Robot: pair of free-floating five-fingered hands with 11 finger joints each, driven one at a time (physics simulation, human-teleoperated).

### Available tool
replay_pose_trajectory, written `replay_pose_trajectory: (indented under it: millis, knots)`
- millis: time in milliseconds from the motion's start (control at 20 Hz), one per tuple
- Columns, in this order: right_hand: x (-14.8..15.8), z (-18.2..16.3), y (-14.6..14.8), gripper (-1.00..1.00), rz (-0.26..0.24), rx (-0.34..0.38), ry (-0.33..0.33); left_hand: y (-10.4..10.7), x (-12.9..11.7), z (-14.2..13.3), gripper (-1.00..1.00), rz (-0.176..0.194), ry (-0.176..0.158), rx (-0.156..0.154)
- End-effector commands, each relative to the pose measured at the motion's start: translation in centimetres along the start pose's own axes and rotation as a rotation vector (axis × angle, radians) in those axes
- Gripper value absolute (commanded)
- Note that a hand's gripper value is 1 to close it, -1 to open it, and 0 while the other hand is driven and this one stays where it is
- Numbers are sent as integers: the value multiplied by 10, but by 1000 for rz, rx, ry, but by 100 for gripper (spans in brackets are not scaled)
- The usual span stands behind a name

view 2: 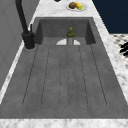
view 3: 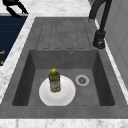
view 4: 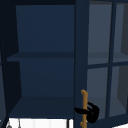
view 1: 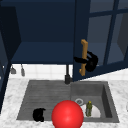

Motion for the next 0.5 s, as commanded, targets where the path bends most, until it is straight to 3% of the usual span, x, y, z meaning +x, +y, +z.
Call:
replay_pose_trajectory:
  millis: [0,200,450]
  knots:
    - [18,1,-22,100,-51,10,25,0,0,0,0,0,0,0]
    - [13,29,-42,100,-48,38,-3,0,0,0,0,0,0,0]
    - [5,46,-74,100,4,108,-60,0,0,0,0,0,0,0]
